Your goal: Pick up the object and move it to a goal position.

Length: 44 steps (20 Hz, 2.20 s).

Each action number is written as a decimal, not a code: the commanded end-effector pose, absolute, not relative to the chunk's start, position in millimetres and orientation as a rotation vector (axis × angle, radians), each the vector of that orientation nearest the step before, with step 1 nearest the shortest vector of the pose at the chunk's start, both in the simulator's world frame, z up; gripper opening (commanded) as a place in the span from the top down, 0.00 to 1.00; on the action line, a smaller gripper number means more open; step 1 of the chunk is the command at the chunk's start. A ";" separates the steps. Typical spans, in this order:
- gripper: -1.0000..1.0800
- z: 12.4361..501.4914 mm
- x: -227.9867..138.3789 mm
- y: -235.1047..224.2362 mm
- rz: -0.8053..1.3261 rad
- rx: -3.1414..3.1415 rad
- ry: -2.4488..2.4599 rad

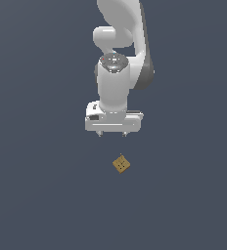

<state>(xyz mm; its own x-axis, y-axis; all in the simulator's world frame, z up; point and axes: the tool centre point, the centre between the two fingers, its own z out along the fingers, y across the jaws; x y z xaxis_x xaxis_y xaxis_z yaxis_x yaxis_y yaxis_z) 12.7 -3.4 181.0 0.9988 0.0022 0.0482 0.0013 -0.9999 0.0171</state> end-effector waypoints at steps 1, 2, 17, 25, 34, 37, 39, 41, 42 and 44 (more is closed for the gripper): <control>0.04 181.0 12.7 -3.4 0.075 3.124 0.003; 0.04 180.8 12.7 -2.6 0.075 3.124 0.006; 0.04 170.8 10.3 32.5 0.069 3.129 0.146; 0.04 152.3 22.8 33.6 0.054 3.113 0.314; 0.04 109.8 46.2 35.0 0.024 3.058 0.662; 0.04 95.2 52.8 35.3 0.016 3.035 0.773; 0.04 86.8 56.3 35.4 0.012 3.021 0.834; 0.04 79.5 59.2 35.5 0.008 3.008 0.887; 0.04 76.3 60.4 35.5 0.006 3.002 0.910; 0.04 70.8 62.4 35.6 0.004 2.991 0.949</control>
<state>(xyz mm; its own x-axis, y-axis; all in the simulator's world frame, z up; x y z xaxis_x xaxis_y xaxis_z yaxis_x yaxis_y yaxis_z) 60.4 35.4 75.1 0.8300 0.5578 0.0017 0.5578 -0.8300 0.0051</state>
